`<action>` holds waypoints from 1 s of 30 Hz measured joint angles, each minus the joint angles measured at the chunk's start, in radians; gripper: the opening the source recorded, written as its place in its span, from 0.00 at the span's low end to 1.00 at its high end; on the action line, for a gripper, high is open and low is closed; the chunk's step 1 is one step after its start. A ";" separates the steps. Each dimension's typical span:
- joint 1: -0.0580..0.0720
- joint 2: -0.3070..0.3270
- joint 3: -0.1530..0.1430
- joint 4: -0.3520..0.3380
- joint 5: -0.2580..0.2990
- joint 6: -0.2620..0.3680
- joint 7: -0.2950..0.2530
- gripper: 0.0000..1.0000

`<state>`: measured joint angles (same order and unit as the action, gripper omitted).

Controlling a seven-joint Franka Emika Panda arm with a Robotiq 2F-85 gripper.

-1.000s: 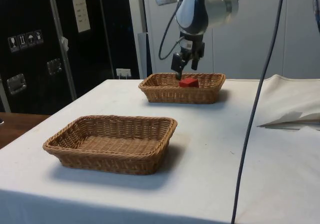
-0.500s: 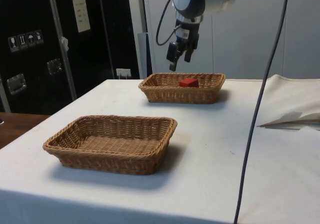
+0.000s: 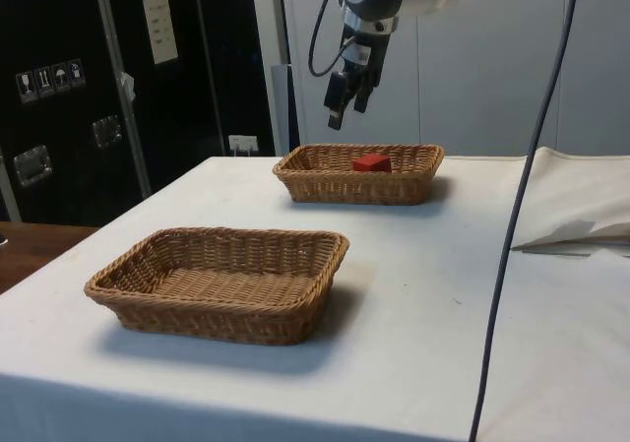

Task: Pick up the red cube and place it into the right basket.

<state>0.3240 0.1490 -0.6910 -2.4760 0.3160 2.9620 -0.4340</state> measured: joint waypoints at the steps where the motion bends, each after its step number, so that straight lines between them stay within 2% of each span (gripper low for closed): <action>1: 0.000 -0.002 0.000 0.000 0.000 0.000 -0.006 1.00; 10: 0.000 -0.018 0.001 0.001 0.000 0.002 -0.060 1.00; 21: 0.001 -0.017 0.015 0.013 0.000 0.007 -0.081 1.00; 25: 0.003 -0.016 0.032 0.016 0.000 0.007 -0.076 1.00; 30: 0.006 -0.004 0.073 0.025 0.000 0.021 -0.049 1.00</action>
<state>0.3300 0.1450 -0.6180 -2.4510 0.3160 2.9830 -0.4830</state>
